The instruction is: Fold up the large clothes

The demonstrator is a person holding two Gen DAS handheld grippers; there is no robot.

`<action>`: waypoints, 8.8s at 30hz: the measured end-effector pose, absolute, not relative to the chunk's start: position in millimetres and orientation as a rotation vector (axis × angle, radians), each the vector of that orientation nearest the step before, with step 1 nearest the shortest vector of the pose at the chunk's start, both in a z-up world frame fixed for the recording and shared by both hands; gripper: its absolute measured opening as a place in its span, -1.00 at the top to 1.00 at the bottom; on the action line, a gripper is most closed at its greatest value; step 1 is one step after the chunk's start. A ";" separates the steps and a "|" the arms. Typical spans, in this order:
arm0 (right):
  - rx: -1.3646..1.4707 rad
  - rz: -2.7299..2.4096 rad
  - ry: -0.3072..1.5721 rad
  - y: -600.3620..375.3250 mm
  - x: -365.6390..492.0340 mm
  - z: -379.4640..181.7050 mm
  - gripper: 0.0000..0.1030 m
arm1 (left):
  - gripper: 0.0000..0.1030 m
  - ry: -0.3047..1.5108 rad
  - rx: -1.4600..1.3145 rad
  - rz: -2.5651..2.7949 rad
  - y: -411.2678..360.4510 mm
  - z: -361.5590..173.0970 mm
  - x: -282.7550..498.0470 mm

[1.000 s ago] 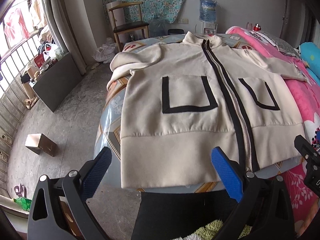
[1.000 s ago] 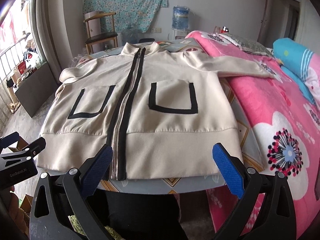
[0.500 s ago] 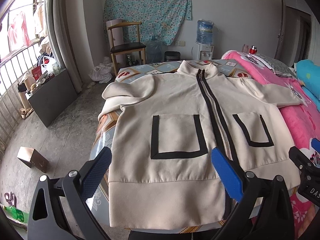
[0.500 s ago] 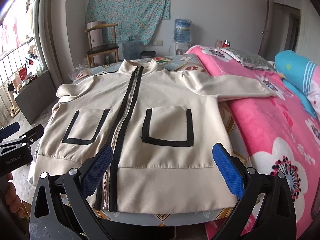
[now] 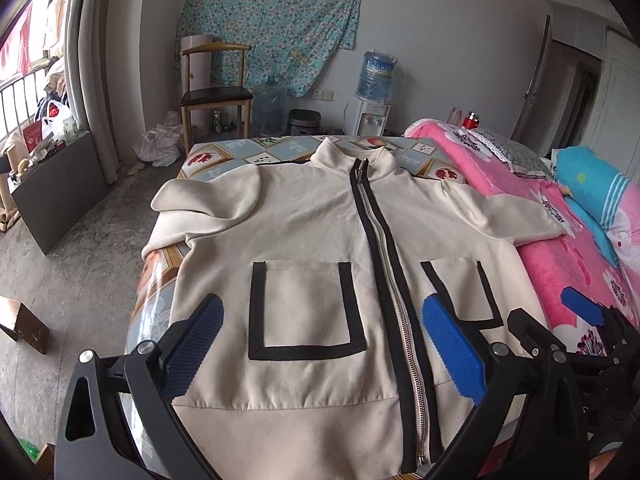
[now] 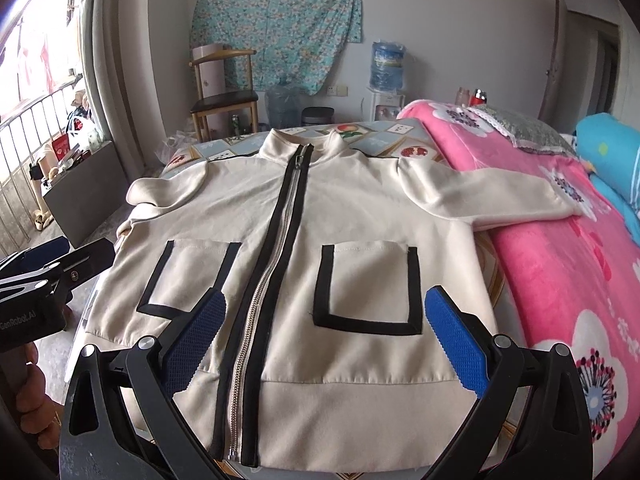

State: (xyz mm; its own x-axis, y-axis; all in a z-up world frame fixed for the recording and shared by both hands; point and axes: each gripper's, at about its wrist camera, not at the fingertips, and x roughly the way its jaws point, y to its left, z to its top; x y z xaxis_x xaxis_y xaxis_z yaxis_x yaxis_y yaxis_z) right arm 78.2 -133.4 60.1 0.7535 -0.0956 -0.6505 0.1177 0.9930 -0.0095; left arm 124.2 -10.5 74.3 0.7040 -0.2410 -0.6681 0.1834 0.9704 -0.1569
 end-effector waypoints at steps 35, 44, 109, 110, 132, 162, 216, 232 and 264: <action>0.019 0.093 0.841 -64.2 143.2 29.9 -0.86 | -0.90 0.838 -0.302 0.195 200.1 32.6 156.4; -0.021 0.091 0.889 -52.4 154.8 15.3 -0.86 | -0.90 0.936 -0.540 0.236 286.4 -10.5 188.3; 0.186 -0.261 0.822 -216.8 95.1 37.1 -0.86 | -0.42 0.833 -0.047 -0.525 -43.2 33.9 198.2; 0.193 -0.266 0.827 -221.7 93.7 35.6 -0.86 | -0.45 0.835 -0.045 -0.509 -41.0 27.9 188.0; -0.345 0.322 0.965 -6.9 316.9 33.0 -0.35 | -0.88 0.987 0.029 -0.071 46.4 -39.4 217.6; 0.693 0.160 0.954 -300.0 154.5 -1.6 0.45 | -0.90 0.916 0.042 -0.077 46.9 -43.0 208.3; 0.654 0.024 1.069 -362.0 324.6 18.7 0.40 | -0.90 0.929 0.067 0.103 91.9 -30.5 254.2; 0.160 0.136 1.121 -260.9 323.5 -13.9 0.69 | -0.90 0.835 0.004 0.081 131.6 53.5 222.3; 0.920 -0.486 0.764 -682.8 178.4 22.2 -0.22 | -0.90 1.004 0.148 -0.144 -57.6 -38.9 358.9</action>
State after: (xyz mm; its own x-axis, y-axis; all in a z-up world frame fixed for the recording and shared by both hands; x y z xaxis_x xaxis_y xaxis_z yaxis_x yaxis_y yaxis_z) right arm 178.4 -682.8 22.2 0.6437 -0.0569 -0.7631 0.6673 0.5299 0.5234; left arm 358.9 -57.6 -38.9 0.5292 -0.0517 -0.8469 0.1877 0.9806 0.0574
